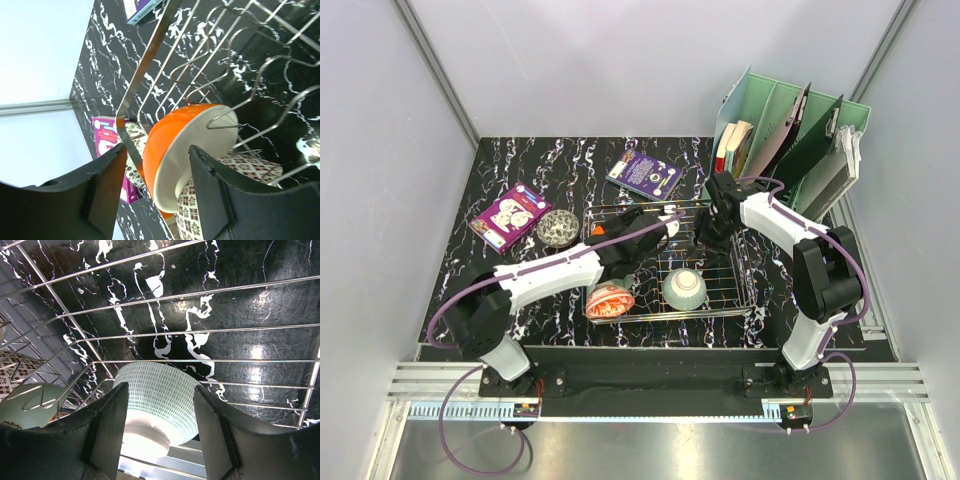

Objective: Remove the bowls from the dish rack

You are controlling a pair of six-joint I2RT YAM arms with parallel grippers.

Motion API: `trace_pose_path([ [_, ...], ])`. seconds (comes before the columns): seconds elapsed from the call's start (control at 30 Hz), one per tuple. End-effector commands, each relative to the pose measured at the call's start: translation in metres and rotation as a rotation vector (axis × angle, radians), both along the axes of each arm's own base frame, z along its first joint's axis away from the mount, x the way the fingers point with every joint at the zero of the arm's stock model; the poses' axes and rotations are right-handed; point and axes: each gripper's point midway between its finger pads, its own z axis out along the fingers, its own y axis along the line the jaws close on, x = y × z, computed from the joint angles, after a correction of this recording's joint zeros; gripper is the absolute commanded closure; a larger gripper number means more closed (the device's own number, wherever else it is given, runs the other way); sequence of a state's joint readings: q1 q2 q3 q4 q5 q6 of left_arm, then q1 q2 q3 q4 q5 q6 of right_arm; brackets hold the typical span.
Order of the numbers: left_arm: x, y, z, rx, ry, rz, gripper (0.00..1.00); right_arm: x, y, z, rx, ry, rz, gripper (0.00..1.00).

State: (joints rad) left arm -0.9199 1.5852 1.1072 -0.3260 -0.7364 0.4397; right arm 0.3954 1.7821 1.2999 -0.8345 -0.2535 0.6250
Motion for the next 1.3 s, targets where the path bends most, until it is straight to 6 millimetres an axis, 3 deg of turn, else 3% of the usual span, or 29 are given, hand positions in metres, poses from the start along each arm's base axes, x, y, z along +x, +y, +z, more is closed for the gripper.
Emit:
trace_pose_path([
  [0.0,0.011,0.012,0.012,-0.031,-0.055,0.068,0.41,0.009,0.003,0.007,0.019,-0.028,0.018,0.38],
  [0.23,0.020,0.029,0.009,-0.057,-0.027,0.118,0.42,0.010,0.003,0.005,0.017,-0.023,0.026,0.38],
  [0.5,0.025,0.031,0.002,-0.084,0.022,0.138,0.49,0.010,0.004,0.000,0.014,-0.007,0.033,0.37],
  [0.87,0.021,0.040,-0.010,-0.070,0.057,0.180,0.82,0.012,0.005,-0.004,0.014,0.004,0.032,0.38],
  [0.9,0.023,0.042,-0.008,-0.078,0.045,0.197,0.92,0.012,0.005,-0.005,0.013,0.006,0.032,0.38],
  [0.97,0.026,0.045,-0.007,-0.095,0.038,0.222,1.00,0.012,0.004,-0.006,0.012,0.009,0.032,0.37],
  [1.27,0.042,0.052,0.012,-0.096,-0.039,0.275,1.00,0.016,0.006,-0.004,0.013,0.002,0.032,0.37],
])
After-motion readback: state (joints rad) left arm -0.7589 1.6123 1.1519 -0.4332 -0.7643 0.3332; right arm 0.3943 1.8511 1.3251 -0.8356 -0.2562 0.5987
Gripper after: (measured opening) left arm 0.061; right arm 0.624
